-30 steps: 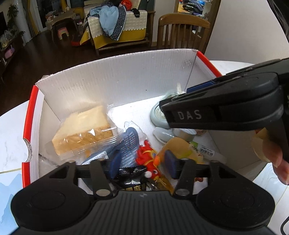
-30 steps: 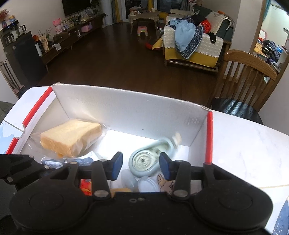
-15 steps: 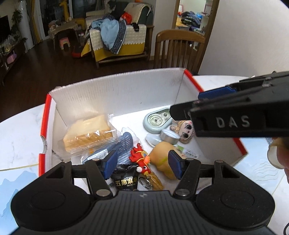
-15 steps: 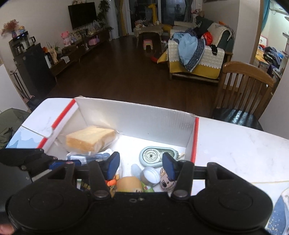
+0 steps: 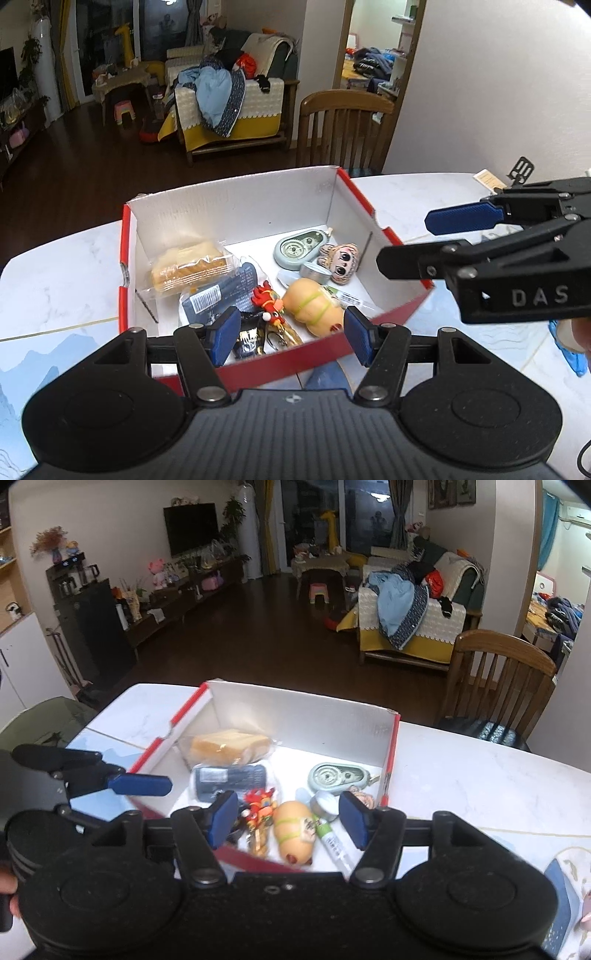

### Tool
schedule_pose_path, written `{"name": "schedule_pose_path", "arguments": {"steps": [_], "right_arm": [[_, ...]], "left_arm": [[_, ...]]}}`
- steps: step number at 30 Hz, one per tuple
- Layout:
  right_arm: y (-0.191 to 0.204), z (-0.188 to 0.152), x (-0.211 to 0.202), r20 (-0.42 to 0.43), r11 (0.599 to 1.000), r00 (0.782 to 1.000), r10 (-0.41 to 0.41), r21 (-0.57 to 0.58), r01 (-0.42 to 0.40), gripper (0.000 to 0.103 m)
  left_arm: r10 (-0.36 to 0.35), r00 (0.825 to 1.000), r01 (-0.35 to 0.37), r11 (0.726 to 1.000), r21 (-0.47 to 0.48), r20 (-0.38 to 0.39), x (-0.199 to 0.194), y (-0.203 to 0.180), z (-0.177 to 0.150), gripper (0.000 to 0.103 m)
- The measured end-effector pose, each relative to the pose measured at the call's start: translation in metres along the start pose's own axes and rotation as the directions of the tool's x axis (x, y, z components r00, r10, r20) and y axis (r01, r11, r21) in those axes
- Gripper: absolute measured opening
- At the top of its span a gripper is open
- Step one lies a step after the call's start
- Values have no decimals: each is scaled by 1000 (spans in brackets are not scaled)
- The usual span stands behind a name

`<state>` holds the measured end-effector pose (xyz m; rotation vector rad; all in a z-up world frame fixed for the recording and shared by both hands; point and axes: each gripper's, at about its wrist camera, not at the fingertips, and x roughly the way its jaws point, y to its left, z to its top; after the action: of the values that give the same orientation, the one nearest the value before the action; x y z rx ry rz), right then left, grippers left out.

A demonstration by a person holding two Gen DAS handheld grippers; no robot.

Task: Organize objects
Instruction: 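Withdraw both tools from the box back over the table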

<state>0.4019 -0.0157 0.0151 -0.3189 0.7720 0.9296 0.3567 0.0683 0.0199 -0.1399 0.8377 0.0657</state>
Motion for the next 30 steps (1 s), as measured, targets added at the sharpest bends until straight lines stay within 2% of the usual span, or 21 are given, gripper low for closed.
{"name": "schedule_pose_path", "arguments": {"steps": [4,6,11,14,17,20,25,30], "right_arm": [[8,-13,-20,19,1000,1000,20,12,-20,65],[12,-20,-29,26,999,999,28,17,-28,67],[18,-40,-50,51,999,998,41,29,-42,76],[21,-54,-62,65,999,998,28,24,-29,82],[22,-70,-71,80,1000,997,9,23,-11,91],[23,-88,-79,83,1000,996,-8,16,7,96],[20,-112,-86,69,999,997,-34,39,31,99],[12,-135,-88,47,995,997,-68,80,64,102]], "left_arm": [[-6,1000,6,1000,7,13,-19,-3,-10,62],[-2,1000,2,1000,10,22,-29,-3,-15,68],[-1,999,1,1000,16,35,-48,-4,-30,68],[0,999,-1,1000,18,42,-58,-7,-40,70],[-7,999,6,1000,16,51,-66,-9,-50,78],[-7,999,6,1000,23,50,-71,-13,-65,82],[-19,999,18,999,27,38,-72,-24,-86,83],[-5,1000,4,999,39,31,-66,-37,-107,90]]}}
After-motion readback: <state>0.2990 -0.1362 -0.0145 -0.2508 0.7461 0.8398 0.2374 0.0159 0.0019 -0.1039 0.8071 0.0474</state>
